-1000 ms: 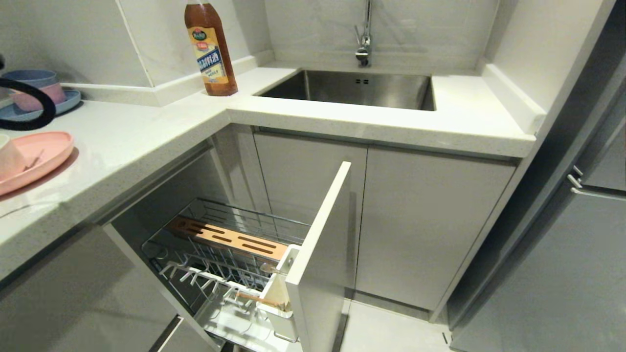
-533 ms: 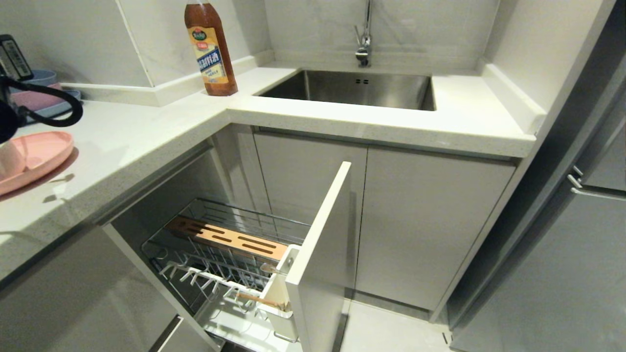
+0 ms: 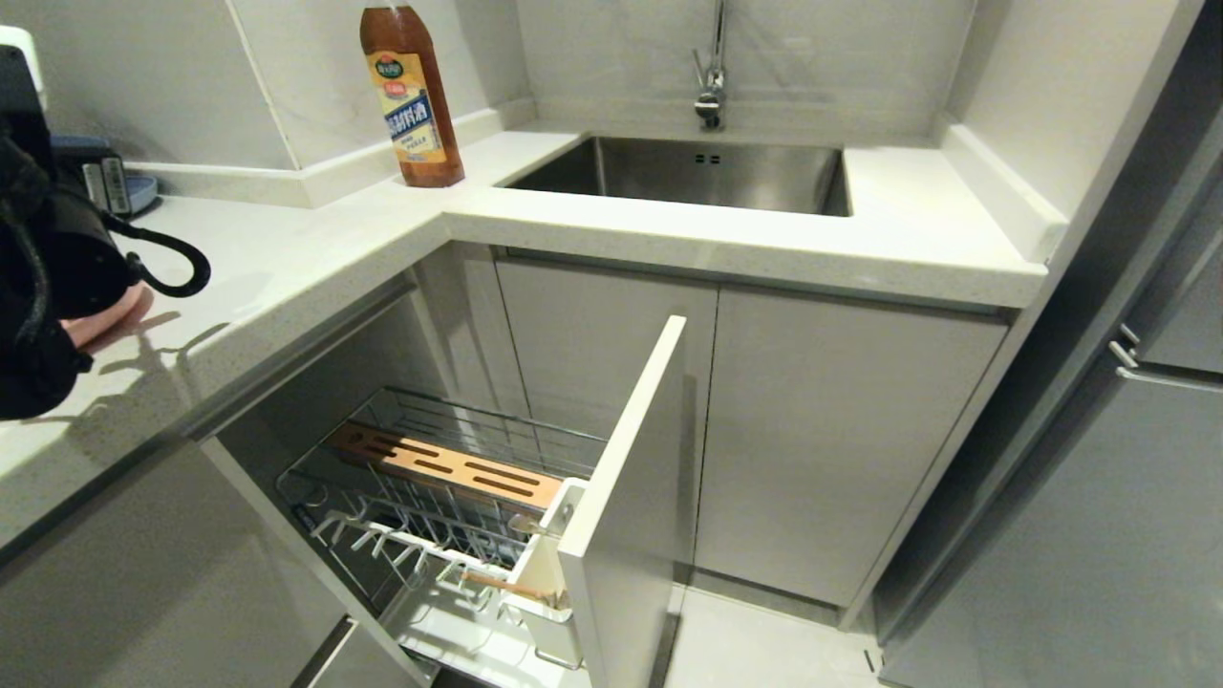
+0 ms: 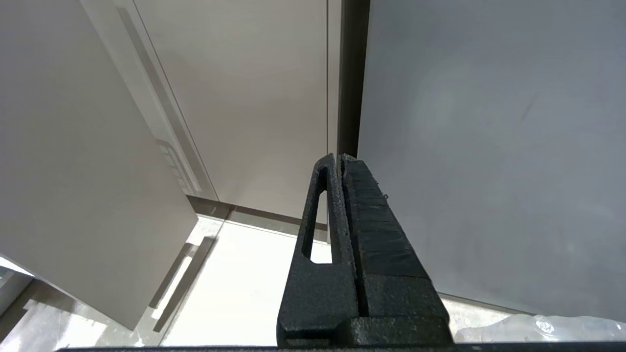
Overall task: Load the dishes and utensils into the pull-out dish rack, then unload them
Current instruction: Take the chopsticks out of the cupboard
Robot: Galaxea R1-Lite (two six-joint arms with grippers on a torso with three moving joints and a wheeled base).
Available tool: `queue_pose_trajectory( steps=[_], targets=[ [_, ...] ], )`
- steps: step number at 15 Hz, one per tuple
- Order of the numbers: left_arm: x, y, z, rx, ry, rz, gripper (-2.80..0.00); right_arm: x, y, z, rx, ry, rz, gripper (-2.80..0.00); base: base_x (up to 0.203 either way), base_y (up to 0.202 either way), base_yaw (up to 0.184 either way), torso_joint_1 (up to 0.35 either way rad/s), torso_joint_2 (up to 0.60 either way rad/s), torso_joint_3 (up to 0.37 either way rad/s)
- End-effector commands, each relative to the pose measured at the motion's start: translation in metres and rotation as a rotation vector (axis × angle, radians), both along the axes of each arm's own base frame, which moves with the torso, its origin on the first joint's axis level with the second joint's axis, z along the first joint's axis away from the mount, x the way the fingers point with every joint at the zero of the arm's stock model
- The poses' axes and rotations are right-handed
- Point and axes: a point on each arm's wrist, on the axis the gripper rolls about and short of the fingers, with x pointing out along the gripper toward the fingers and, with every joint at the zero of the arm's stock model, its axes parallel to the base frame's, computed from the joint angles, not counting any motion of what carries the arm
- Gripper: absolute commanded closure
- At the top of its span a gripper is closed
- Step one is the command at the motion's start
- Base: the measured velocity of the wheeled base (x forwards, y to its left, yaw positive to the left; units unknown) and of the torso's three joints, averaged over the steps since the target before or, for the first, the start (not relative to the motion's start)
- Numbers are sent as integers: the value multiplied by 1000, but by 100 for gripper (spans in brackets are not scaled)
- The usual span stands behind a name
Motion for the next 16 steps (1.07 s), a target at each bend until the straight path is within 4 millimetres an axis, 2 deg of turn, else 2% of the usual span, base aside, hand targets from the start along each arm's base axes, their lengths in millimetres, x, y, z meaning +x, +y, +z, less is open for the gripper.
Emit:
queue_pose_trajectory(
  steps=[1,5,16],
  targets=[
    [2,0,-6,-2,51,9,0,0,0,-1,0,3,0,0,0,0,0,0,0,0],
    [1,-5,-13,0,121,-1,0,0,0,-1,0,3,0,0,0,0,0,0,0,0],
    [-5,-7,-24,-10,158,-5,0,0,0,-1,0,3,0,0,0,0,0,0,0,0]
  ],
)
